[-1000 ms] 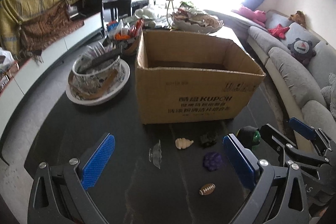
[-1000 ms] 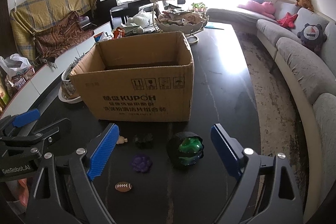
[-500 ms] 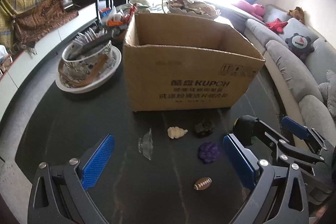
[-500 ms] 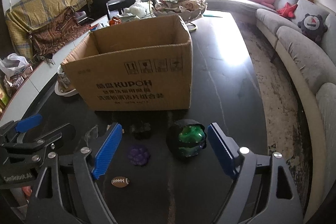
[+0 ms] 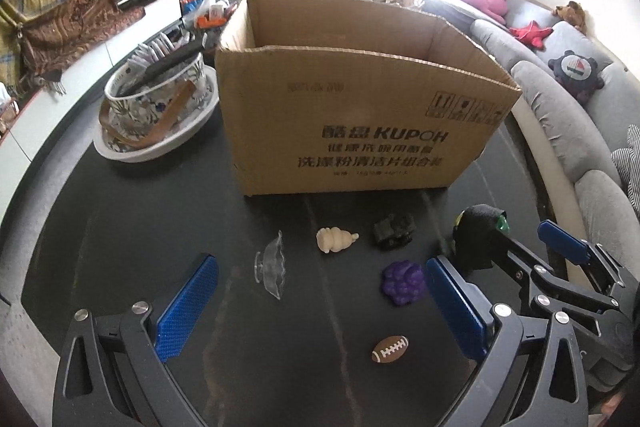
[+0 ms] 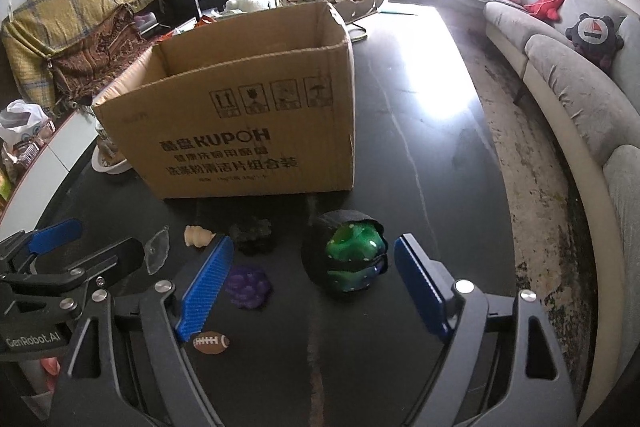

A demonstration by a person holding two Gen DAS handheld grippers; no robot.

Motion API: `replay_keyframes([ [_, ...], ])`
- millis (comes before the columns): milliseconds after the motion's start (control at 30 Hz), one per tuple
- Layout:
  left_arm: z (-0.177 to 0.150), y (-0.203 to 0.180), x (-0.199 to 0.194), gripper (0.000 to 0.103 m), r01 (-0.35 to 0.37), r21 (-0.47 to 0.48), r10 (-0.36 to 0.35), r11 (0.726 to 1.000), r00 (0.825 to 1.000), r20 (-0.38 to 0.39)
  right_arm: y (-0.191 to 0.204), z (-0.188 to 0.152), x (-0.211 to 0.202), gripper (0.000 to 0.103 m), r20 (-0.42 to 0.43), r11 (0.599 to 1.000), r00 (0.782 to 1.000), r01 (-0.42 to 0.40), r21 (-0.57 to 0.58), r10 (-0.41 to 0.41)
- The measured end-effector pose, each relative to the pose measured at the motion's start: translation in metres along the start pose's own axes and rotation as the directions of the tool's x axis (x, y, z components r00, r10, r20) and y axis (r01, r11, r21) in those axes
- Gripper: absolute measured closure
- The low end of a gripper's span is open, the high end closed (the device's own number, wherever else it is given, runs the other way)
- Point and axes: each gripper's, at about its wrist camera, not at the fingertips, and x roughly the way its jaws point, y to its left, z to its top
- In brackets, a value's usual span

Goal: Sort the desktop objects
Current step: 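Move the right tool onto the green ball while the left tool reaches the clear plastic piece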

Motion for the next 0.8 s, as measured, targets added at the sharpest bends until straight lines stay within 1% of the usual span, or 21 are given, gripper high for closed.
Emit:
replay_keyframes([
  [233, 0.001, -0.003, 0.014, 0.001, -0.006, -0.001, 0.006, 1.0, 0.999, -0.033, -0.006, -0.003, 0.012, 0.022, -0.022, 1.0, 1.0, 0.005, 0.008, -0.005],
  [333, 0.001, -0.004, 0.019, 0.001, -0.007, 0.0, 0.007, 1.0, 0.999, -0.047, -0.007, -0.004, 0.017, 0.024, -0.03, 1.0, 0.999, 0.011, 0.007, -0.011],
  [467, 0.001, -0.005, 0.028, 0.001, -0.012, 0.004, 0.013, 1.0, 0.998, -0.062, -0.01, -0.005, 0.025, 0.025, -0.044, 1.0, 0.999, 0.012, 0.008, -0.012],
  [800, -0.001, -0.008, 0.045, 0.001, -0.033, 0.03, 0.036, 0.999, 0.996, -0.08, -0.017, -0.009, 0.041, 0.026, -0.075, 1.0, 0.997, 0.017, 0.007, -0.017],
])
